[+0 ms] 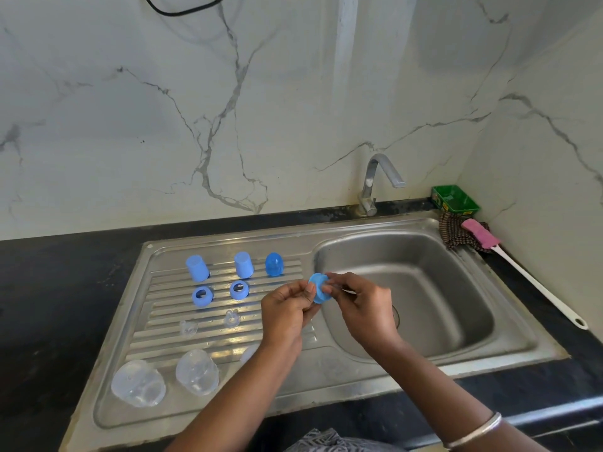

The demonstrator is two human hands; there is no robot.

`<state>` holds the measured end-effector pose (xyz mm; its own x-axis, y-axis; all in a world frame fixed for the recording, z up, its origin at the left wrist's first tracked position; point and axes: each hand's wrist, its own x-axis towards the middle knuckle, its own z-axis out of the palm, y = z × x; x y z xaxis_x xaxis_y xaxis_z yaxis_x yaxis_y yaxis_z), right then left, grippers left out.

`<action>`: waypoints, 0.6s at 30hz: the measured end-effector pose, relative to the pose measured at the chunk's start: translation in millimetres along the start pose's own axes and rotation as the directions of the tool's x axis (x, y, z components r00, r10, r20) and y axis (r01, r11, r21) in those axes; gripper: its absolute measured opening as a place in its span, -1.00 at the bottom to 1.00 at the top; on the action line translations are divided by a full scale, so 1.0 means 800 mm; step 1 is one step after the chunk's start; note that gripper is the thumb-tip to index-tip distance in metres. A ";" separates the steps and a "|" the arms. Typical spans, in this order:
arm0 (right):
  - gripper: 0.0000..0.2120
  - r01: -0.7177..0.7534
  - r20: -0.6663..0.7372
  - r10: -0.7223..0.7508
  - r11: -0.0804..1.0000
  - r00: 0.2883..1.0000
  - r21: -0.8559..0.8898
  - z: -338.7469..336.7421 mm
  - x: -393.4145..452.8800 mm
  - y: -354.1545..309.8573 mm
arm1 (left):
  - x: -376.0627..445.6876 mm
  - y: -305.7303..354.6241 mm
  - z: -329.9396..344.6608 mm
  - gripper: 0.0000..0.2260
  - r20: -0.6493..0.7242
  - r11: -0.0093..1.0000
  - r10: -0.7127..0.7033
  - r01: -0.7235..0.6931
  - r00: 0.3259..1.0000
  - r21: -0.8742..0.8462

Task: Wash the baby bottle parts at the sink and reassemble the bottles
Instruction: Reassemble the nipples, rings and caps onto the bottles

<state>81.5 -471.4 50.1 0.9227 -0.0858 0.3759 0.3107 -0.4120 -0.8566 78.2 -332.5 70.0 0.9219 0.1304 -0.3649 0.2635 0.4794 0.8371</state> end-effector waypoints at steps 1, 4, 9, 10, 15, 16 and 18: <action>-0.89 0.038 -0.010 -0.039 0.998 0.999 -0.059 0.000 -0.001 0.001 | -0.001 0.000 0.002 -0.93 -0.011 1.000 -0.022 0.022 1.000 -0.014; -0.91 0.112 -0.041 -0.120 0.980 0.992 -0.162 0.001 -0.004 0.001 | 0.001 0.002 0.001 -0.85 -0.020 0.998 -0.064 0.064 0.998 -0.010; -0.85 0.391 -0.001 -0.407 0.877 0.913 -0.278 -0.005 -0.004 -0.001 | 0.007 0.016 -0.005 -0.88 0.087 0.985 -0.146 0.137 0.985 0.107; -0.85 0.421 0.016 -0.434 0.862 0.901 -0.283 -0.006 -0.002 -0.001 | 0.009 0.019 -0.006 -0.86 0.094 0.983 -0.147 0.134 0.985 0.124; -0.77 0.218 -0.032 -0.223 0.970 0.974 -0.111 -0.007 0.001 -0.005 | 0.010 0.019 -0.001 -0.88 0.064 0.982 -0.131 0.121 0.989 0.146; -0.79 0.224 -0.021 -0.228 0.967 0.973 -0.124 -0.005 0.000 -0.005 | 0.011 0.017 0.000 -0.89 0.047 0.982 -0.133 0.126 0.990 0.139; -0.84 0.225 -0.027 -0.231 0.963 0.973 -0.147 -0.002 -0.002 -0.008 | 0.010 0.014 0.002 -0.88 0.038 0.981 -0.157 0.152 0.987 0.119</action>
<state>77.9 -470.4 55.7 0.8193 -0.0123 0.5732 0.4733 -0.5496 -0.6884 89.2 -327.3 77.3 0.8790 0.0207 -0.4764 0.4323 0.3871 0.8144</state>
